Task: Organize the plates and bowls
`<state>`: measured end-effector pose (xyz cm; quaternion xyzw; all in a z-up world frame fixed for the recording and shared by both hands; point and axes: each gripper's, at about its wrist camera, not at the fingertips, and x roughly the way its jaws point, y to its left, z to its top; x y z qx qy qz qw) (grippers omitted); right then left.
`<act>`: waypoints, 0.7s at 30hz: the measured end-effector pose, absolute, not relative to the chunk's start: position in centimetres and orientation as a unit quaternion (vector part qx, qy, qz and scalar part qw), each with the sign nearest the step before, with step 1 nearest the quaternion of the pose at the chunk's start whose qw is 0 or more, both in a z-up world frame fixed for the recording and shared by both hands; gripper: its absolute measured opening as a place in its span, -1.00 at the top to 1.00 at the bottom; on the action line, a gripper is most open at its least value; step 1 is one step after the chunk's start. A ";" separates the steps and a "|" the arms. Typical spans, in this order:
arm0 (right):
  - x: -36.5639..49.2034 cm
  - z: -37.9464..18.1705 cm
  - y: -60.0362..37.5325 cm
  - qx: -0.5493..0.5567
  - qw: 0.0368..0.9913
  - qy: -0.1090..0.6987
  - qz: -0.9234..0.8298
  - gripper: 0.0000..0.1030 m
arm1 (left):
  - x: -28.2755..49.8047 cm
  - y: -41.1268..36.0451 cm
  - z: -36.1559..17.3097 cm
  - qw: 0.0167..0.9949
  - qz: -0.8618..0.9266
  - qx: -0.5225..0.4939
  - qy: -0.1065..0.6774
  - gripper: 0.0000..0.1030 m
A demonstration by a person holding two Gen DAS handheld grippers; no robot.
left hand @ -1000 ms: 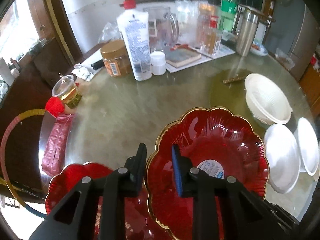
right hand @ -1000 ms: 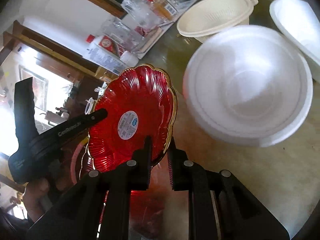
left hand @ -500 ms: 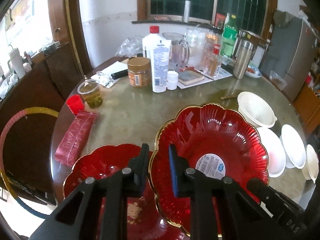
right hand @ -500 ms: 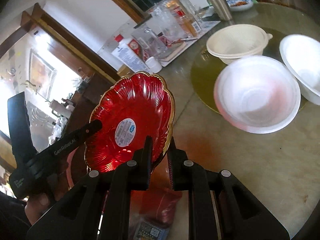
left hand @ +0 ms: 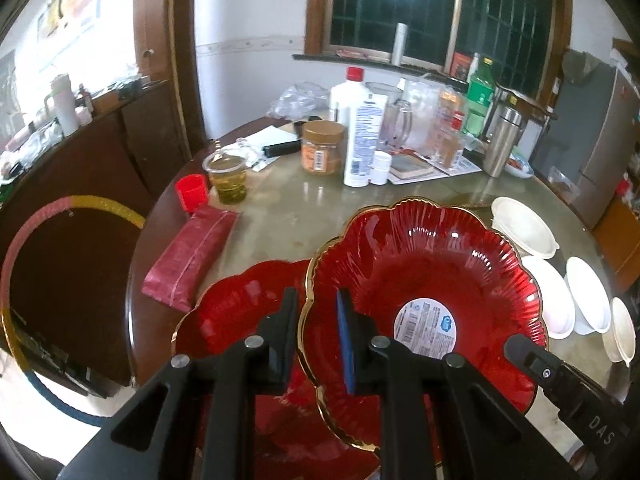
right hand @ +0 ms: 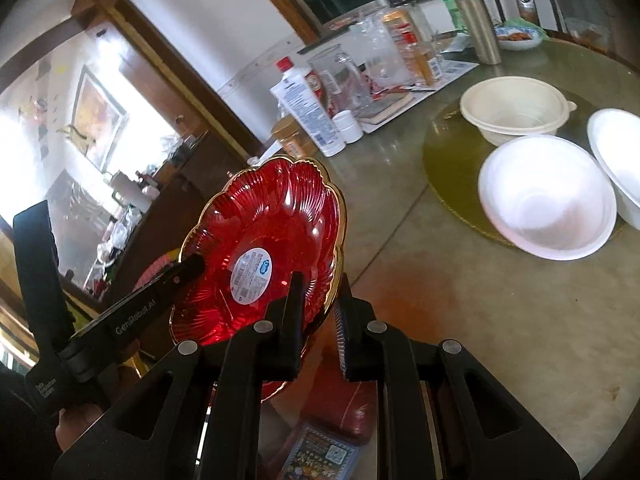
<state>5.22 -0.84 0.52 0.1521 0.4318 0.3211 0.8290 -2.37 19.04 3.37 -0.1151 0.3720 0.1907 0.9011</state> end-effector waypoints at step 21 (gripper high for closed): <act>2.8 -0.1 5.4 0.082 0.819 0.440 0.359 0.73 | -7.4 23.6 1.5 0.891 0.234 -0.150 0.360 0.66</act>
